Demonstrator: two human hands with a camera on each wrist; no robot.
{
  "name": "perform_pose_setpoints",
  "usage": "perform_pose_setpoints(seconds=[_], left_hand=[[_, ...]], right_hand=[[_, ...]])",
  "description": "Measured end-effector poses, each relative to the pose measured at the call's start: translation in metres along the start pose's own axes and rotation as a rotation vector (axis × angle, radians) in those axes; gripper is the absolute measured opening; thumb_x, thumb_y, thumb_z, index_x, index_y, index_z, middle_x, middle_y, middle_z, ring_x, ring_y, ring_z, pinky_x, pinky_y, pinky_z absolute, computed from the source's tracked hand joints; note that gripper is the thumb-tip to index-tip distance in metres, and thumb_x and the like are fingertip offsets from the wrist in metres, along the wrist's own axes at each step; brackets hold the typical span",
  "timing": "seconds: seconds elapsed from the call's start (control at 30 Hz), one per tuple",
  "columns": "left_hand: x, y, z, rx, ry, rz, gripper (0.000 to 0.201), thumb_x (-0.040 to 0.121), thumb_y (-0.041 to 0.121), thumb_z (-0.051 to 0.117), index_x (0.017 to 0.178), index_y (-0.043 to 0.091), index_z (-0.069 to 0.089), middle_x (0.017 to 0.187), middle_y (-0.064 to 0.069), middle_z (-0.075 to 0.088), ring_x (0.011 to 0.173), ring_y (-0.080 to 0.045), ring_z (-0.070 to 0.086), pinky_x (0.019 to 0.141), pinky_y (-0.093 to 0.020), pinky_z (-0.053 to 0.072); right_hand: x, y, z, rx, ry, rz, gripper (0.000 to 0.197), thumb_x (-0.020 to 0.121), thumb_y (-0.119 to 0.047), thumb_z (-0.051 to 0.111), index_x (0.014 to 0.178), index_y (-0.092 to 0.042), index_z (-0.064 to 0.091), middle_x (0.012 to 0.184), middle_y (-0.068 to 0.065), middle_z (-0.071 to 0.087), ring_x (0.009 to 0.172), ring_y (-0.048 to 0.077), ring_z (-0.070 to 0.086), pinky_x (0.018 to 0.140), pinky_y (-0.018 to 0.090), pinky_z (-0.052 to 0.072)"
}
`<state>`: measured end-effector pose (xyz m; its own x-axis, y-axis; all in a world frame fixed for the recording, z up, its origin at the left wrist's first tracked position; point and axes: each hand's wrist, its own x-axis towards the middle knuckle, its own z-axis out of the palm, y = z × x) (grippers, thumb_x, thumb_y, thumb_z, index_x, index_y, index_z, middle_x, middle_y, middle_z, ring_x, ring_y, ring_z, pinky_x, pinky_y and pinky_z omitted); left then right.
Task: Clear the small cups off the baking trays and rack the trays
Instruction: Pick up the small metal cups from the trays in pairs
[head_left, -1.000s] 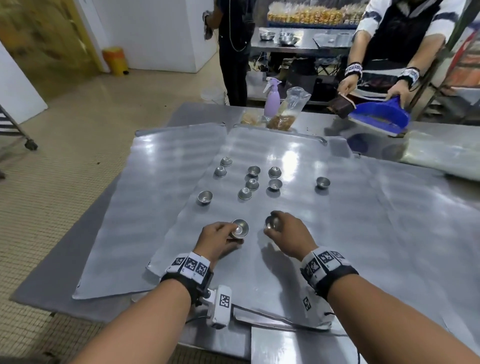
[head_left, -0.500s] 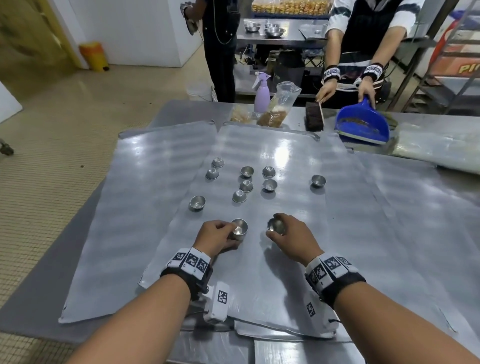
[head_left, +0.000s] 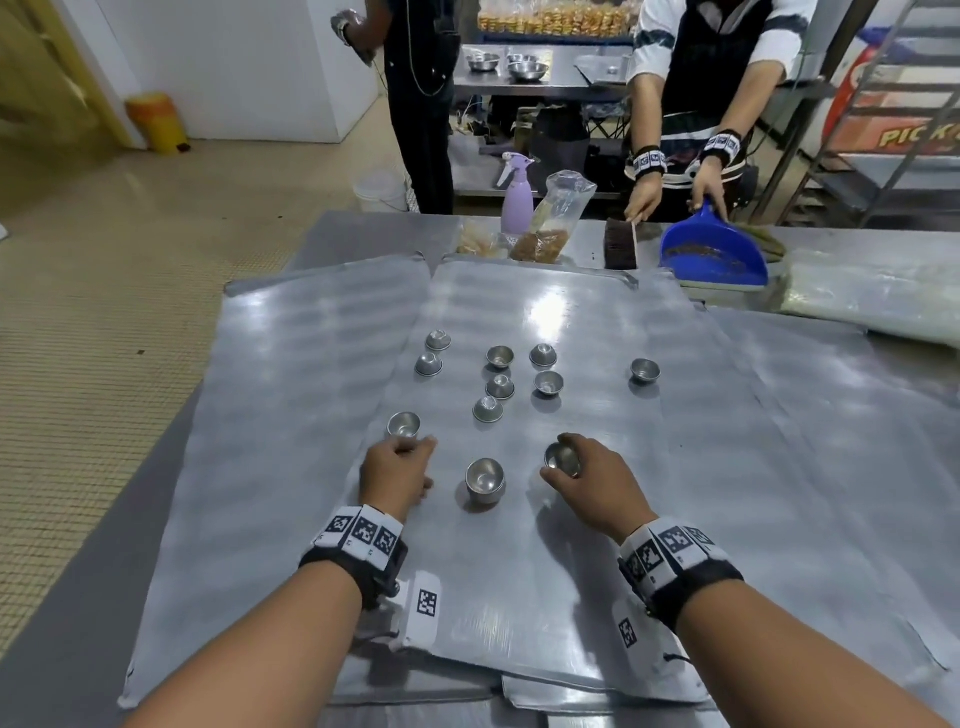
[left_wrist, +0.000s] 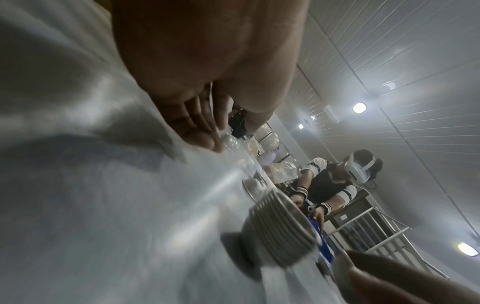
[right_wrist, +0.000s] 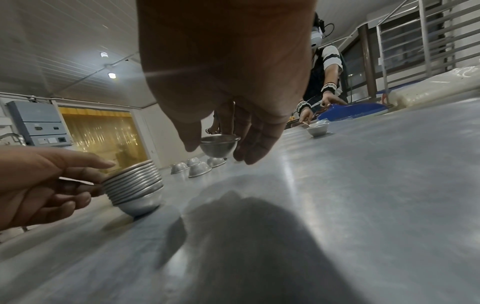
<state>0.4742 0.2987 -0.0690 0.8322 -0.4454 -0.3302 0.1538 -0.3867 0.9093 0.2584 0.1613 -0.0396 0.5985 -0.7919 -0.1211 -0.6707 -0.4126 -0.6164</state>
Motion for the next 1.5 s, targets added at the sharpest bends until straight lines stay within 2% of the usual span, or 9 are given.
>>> perform_pose_setpoints(seconds=[0.1, 0.17, 0.23, 0.33, 0.53, 0.83, 1.13, 1.33, 1.5], left_hand=[[0.025, 0.013, -0.017, 0.18, 0.139, 0.087, 0.041, 0.073, 0.048, 0.073, 0.101, 0.018, 0.068, 0.089, -0.007, 0.074, 0.078, -0.029, 0.071, 0.08, -0.046, 0.061], [0.038, 0.02, -0.022, 0.361, 0.095, 0.135, 0.056, 0.081, 0.043, 0.072, 0.127, 0.014, 0.062, 0.122, -0.014, 0.063, 0.108, -0.034, 0.063, 0.097, -0.038, 0.051], [0.048, 0.026, -0.023, 0.501, 0.03, 0.164, 0.066, 0.086, 0.038, 0.069, 0.144, 0.014, 0.05, 0.14, -0.017, 0.049, 0.123, -0.035, 0.055, 0.102, -0.036, 0.043], [0.06, 0.028, -0.022, 0.651, -0.063, 0.203, 0.067, 0.085, 0.032, 0.072, 0.146, 0.014, 0.05, 0.145, -0.017, 0.049, 0.132, -0.034, 0.05, 0.107, -0.037, 0.04], [0.061, 0.027, -0.018, 0.7, -0.115, 0.275, 0.015, 0.081, 0.021, 0.069, 0.087, 0.008, 0.073, 0.089, -0.014, 0.073, 0.091, -0.036, 0.067, 0.077, -0.033, 0.053], [0.04, 0.025, -0.025, -0.005, -0.168, 0.011, 0.019, 0.087, -0.006, 0.062, 0.095, 0.011, 0.067, 0.084, -0.019, 0.068, 0.052, -0.023, 0.065, 0.057, -0.032, 0.051], [-0.026, 0.046, -0.038, -0.314, -0.148, -0.016, 0.02, 0.094, -0.005, 0.059, 0.112, -0.004, 0.066, 0.1, -0.021, 0.066, 0.07, -0.018, 0.061, 0.056, -0.017, 0.056], [-0.079, 0.058, -0.027, -0.582, -0.064, -0.092, 0.02, 0.094, 0.01, 0.058, 0.106, -0.004, 0.064, 0.099, -0.027, 0.065, 0.072, -0.027, 0.062, 0.057, -0.026, 0.057], [-0.124, 0.063, 0.003, -0.726, 0.009, -0.116, 0.02, 0.097, 0.02, 0.051, 0.085, 0.005, 0.058, 0.08, -0.018, 0.064, 0.072, -0.034, 0.063, 0.07, -0.04, 0.056]], right_hand=[[-0.001, 0.0, -0.001, -0.004, 0.031, 0.015, 0.055, 0.089, -0.041, 0.067, 0.137, -0.019, 0.053, 0.128, 0.003, 0.061, 0.116, 0.023, 0.057, 0.094, 0.032, 0.043], [-0.003, 0.0, -0.002, -0.006, 0.049, 0.029, 0.055, 0.089, -0.041, 0.067, 0.137, -0.019, 0.053, 0.128, 0.003, 0.061, 0.117, 0.023, 0.057, 0.094, 0.032, 0.043], [-0.007, 0.002, -0.003, -0.003, 0.062, 0.047, 0.056, 0.088, -0.041, 0.068, 0.137, -0.019, 0.053, 0.128, 0.003, 0.061, 0.117, 0.024, 0.056, 0.095, 0.032, 0.043], [-0.012, 0.005, -0.005, -0.001, 0.073, 0.081, 0.057, 0.088, -0.042, 0.068, 0.138, -0.019, 0.052, 0.131, 0.002, 0.06, 0.12, 0.023, 0.055, 0.098, 0.033, 0.043], [-0.019, 0.009, -0.008, -0.002, 0.09, 0.117, 0.057, 0.088, -0.041, 0.068, 0.139, -0.02, 0.052, 0.132, 0.002, 0.059, 0.12, 0.023, 0.056, 0.1, 0.033, 0.043], [-0.018, 0.002, -0.015, 0.003, 0.104, 0.072, 0.056, 0.088, -0.043, 0.068, 0.136, -0.019, 0.054, 0.128, 0.002, 0.062, 0.116, 0.023, 0.057, 0.096, 0.033, 0.044], [-0.018, -0.033, -0.03, 0.083, 0.089, -0.137, 0.048, 0.087, -0.039, 0.068, 0.129, -0.021, 0.058, 0.114, 0.003, 0.065, 0.103, 0.023, 0.06, 0.086, 0.034, 0.046], [-0.029, -0.046, -0.047, 0.165, 0.066, -0.283, 0.038, 0.086, -0.038, 0.068, 0.121, -0.027, 0.061, 0.096, -0.002, 0.065, 0.09, 0.023, 0.062, 0.081, 0.037, 0.051], [-0.044, -0.046, -0.06, 0.194, 0.047, -0.399, 0.047, 0.087, -0.04, 0.068, 0.131, -0.026, 0.057, 0.112, -0.006, 0.067, 0.102, 0.017, 0.061, 0.087, 0.036, 0.049]])
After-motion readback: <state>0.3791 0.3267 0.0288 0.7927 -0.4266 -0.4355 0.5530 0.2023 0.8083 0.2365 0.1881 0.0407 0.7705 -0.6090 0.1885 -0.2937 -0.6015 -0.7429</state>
